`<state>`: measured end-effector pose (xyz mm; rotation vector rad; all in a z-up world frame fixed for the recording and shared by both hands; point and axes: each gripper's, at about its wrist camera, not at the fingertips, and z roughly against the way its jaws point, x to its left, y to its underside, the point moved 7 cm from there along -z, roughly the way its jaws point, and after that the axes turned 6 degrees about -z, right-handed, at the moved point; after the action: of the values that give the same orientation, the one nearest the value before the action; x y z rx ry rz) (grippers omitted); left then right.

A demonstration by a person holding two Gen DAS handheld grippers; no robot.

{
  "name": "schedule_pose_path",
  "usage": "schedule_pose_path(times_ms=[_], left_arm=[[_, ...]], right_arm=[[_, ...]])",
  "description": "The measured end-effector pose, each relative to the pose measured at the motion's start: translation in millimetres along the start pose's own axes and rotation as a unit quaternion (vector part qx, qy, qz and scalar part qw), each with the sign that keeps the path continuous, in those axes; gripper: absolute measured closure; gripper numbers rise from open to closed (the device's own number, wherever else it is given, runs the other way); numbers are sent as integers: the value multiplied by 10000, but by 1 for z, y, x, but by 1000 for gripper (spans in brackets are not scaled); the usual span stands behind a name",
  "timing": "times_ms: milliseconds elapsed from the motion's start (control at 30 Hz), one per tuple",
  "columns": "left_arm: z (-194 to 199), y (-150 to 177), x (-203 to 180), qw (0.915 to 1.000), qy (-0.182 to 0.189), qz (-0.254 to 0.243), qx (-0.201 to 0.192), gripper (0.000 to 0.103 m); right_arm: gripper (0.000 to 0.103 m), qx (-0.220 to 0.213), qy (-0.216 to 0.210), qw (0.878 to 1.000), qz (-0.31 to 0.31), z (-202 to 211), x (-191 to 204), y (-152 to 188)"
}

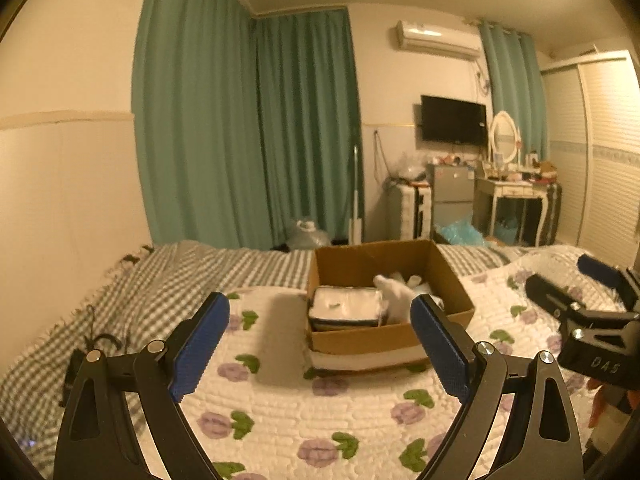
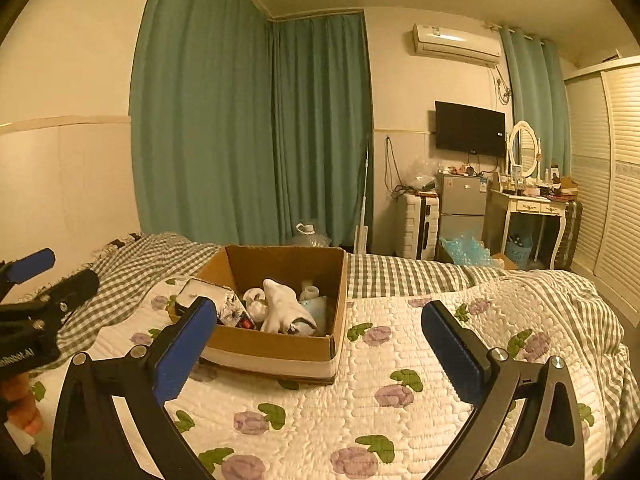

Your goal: Organize soft objects

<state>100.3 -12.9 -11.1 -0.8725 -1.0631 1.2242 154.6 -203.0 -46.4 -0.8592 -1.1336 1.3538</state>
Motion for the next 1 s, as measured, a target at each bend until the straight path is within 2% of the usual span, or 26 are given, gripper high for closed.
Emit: schedule_pose_path(times_ms=[433,1000], left_arm=[[-2,13,8,9999,32,67,152,10],[0,11,12,9999,13,29,124,10]], right_arm=[[0,-106,-93,9999,63,12,9,-7],[0,-107,-50,9999,33,11,11,-4]])
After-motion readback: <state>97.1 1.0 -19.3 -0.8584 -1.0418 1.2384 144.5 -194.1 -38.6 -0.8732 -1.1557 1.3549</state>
